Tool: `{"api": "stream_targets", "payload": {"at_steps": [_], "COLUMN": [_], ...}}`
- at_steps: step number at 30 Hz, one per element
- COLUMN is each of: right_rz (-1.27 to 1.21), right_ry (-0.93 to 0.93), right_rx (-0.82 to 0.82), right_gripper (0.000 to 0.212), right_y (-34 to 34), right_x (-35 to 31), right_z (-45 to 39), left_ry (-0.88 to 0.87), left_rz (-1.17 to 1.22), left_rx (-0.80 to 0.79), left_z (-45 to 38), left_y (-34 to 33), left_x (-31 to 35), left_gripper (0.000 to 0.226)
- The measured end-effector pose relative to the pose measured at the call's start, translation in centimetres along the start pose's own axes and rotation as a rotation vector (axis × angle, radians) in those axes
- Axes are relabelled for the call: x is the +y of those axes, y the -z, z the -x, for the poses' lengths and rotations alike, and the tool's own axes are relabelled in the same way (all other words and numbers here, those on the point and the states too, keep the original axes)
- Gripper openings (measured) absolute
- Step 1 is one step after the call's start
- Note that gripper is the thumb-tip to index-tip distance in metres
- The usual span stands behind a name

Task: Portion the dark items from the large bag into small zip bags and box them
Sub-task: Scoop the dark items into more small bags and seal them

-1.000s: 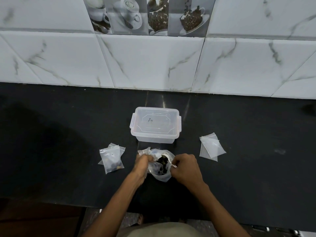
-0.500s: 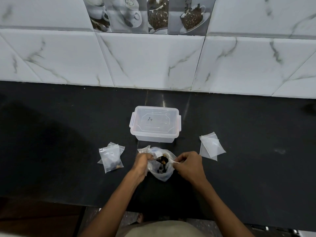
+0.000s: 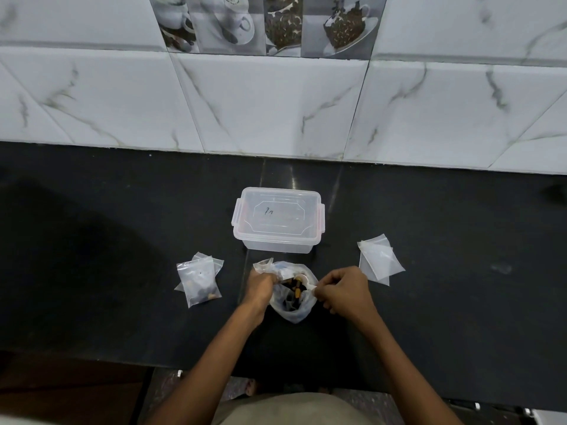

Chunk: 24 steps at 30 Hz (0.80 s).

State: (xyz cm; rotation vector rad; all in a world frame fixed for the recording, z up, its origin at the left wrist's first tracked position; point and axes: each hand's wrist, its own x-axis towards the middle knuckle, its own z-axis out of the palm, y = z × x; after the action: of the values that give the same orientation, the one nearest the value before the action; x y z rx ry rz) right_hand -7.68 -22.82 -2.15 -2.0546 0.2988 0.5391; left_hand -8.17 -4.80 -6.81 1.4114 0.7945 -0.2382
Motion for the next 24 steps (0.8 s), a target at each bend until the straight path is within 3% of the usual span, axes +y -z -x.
{"api": "stream_targets", "payload": {"at_steps": [5, 9, 12, 16, 18, 24], "right_rz": [-0.204, -0.223, -0.109, 0.279, 0.331, -0.063], "right_ry": [-0.086, -0.134, -0.088, 0.158, 0.211, -0.006], "right_rx": [-0.062, -0.065, -0.036, 0.072, 0.059, 0.018], "right_gripper": [0.006, 0.005, 0.006, 0.011, 0.012, 0.007], "right_y": [0.8, 0.6, 0.0, -0.9, -1.3, -1.0], "right_x": [0.5, 0.8, 1.0, 0.5, 0.3, 1.2], "right_z": [0.0, 0.0, 0.1, 0.4, 0.5, 0.1], "left_ry": [-0.048, -0.034, -0.049, -0.061, -0.061, -0.010], "left_rz": [-0.070, -0.062, -0.041, -0.019, -0.014, 0.027], "left_rx": [0.020, -0.002, -0.031, -0.029, -0.027, -0.101], "left_z": [0.3, 0.3, 0.4, 0.7, 0.7, 0.2], "left_y": [0.3, 0.2, 0.1, 0.0, -0.1, 0.8], "left_x": [0.2, -0.1, -0.2, -0.1, -0.1, -0.7], "left_gripper": [0.031, 0.028, 0.035, 0.038, 0.035, 0.035]}}
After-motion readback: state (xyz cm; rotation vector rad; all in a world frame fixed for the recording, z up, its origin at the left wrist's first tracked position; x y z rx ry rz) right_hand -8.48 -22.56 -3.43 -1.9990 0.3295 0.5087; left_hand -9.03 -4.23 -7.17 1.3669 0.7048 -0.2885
